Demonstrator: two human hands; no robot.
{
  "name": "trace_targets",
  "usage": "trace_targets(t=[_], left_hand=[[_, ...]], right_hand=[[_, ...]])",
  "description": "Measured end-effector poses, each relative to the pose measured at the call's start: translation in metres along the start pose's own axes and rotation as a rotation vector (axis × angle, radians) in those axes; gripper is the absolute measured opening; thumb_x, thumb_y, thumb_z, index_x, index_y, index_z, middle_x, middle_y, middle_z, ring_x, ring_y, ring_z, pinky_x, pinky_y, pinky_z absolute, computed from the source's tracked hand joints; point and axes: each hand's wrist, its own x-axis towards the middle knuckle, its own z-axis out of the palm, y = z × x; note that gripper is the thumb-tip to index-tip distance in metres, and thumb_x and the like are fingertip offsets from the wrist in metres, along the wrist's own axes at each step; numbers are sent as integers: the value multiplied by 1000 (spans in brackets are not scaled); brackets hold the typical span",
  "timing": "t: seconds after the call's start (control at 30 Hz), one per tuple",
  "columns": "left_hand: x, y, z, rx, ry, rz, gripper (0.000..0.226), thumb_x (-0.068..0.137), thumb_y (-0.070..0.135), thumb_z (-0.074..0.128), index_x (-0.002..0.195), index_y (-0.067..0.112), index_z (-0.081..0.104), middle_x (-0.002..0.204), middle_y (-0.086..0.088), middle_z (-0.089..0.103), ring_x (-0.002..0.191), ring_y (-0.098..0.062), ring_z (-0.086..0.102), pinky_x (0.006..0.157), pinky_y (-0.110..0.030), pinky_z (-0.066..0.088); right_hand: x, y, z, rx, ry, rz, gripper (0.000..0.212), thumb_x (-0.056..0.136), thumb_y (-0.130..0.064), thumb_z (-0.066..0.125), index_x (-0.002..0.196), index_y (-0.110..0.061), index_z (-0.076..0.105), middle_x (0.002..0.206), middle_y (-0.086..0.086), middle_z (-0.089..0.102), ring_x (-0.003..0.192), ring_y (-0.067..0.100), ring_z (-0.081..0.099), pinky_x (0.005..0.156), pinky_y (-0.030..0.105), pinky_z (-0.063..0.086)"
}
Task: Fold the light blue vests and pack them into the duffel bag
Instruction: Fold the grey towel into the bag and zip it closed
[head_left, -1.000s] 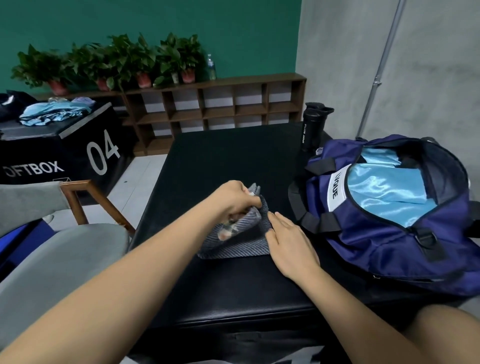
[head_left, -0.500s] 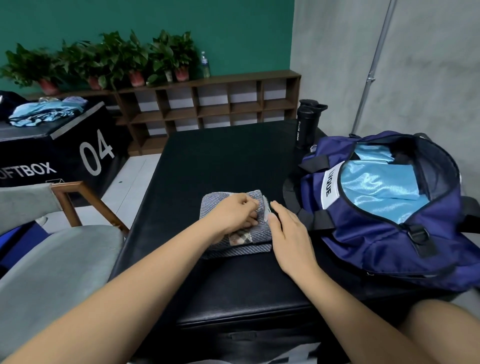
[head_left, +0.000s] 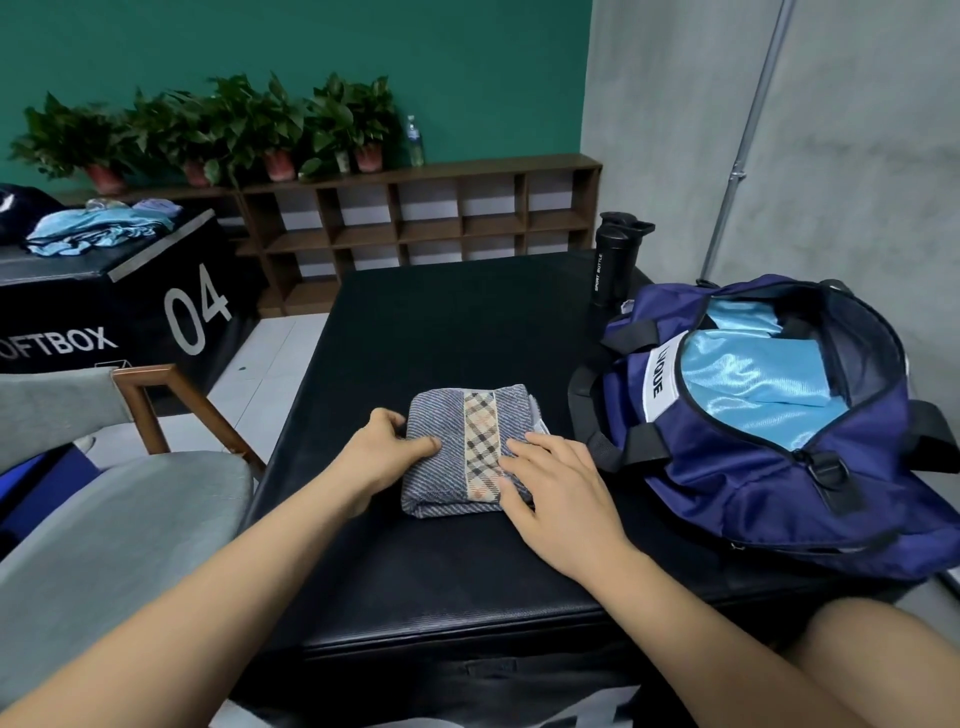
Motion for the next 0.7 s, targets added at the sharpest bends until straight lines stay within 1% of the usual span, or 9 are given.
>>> trace_targets(t=[0.07, 0.17, 0.2, 0.27, 0.3, 0.37, 0.5, 0.6, 0.7], left_hand=[[2, 7, 1, -95, -93, -81, 42, 83, 41, 88, 108, 18, 64, 104, -3, 77, 96, -18, 73, 81, -40, 62], [1, 20, 0, -235, -202, -132, 19, 88, 24, 85, 93, 9, 75, 87, -7, 81, 77, -18, 75, 67, -33, 61], [1, 24, 0, -289, -230, -155, 18, 89, 19, 83, 97, 5, 76, 90, -9, 81, 80, -21, 77, 71, -35, 63], [1, 30, -2, -417, -294, -197, 25, 91, 9, 78, 114, -1, 75, 109, -16, 80, 101, -31, 79, 95, -48, 63], [-1, 34, -4, -456, -320, -200, 29, 92, 5, 75, 121, -1, 73, 115, -16, 79, 108, -33, 77, 100, -51, 60], [-3, 44, -10, -465, -361, -152, 35, 93, 0, 71, 128, 4, 71, 119, -14, 79, 113, -32, 76, 103, -53, 58], [-18, 79, -32, -396, -386, -8, 36, 93, -1, 69, 128, 6, 70, 120, -17, 78, 113, -36, 75, 105, -56, 57], [-30, 114, -51, -340, -384, 92, 36, 92, 0, 67, 127, 2, 66, 121, -22, 76, 112, -41, 74, 104, -60, 56], [-41, 155, -62, -327, -429, 175, 36, 94, 1, 63, 129, 1, 64, 124, -25, 74, 114, -43, 72, 106, -61, 54]], right_hand=[[-1, -1, -1, -15, -15, -3, 38, 105, -45, 54, 127, -23, 76, 139, -9, 68, 140, 16, 49, 118, 39, 37], [0, 1, -2, 3, -39, 10, 40, 107, -48, 50, 129, -26, 75, 142, -11, 66, 142, 13, 46, 118, 38, 35], [0, 1, -4, 14, -56, 21, 41, 108, -50, 47, 130, -28, 73, 143, -13, 65, 143, 12, 44, 119, 38, 33], [2, 0, -9, 26, -103, 38, 45, 109, -55, 40, 132, -32, 71, 147, -16, 61, 145, 9, 41, 121, 38, 28], [3, 0, -12, 28, -125, 42, 46, 110, -56, 37, 133, -33, 69, 148, -16, 60, 144, 9, 41, 121, 38, 26], [11, -1, -23, 39, -161, 44, 46, 110, -57, 36, 137, -33, 66, 147, -16, 58, 142, 10, 43, 120, 36, 25], [45, -5, -61, 129, -150, 55, 56, 106, -61, 47, 153, -30, 45, 155, -14, 46, 140, 13, 44, 117, 37, 33], [78, -6, -108, 237, -120, 79, 82, 94, -68, 59, 161, -31, 31, 163, -14, 37, 147, 12, 38, 121, 39, 34], [107, 5, -164, 354, -189, 140, 107, 82, -77, 69, 167, -32, 21, 169, -14, 30, 154, 8, 31, 126, 37, 30]])
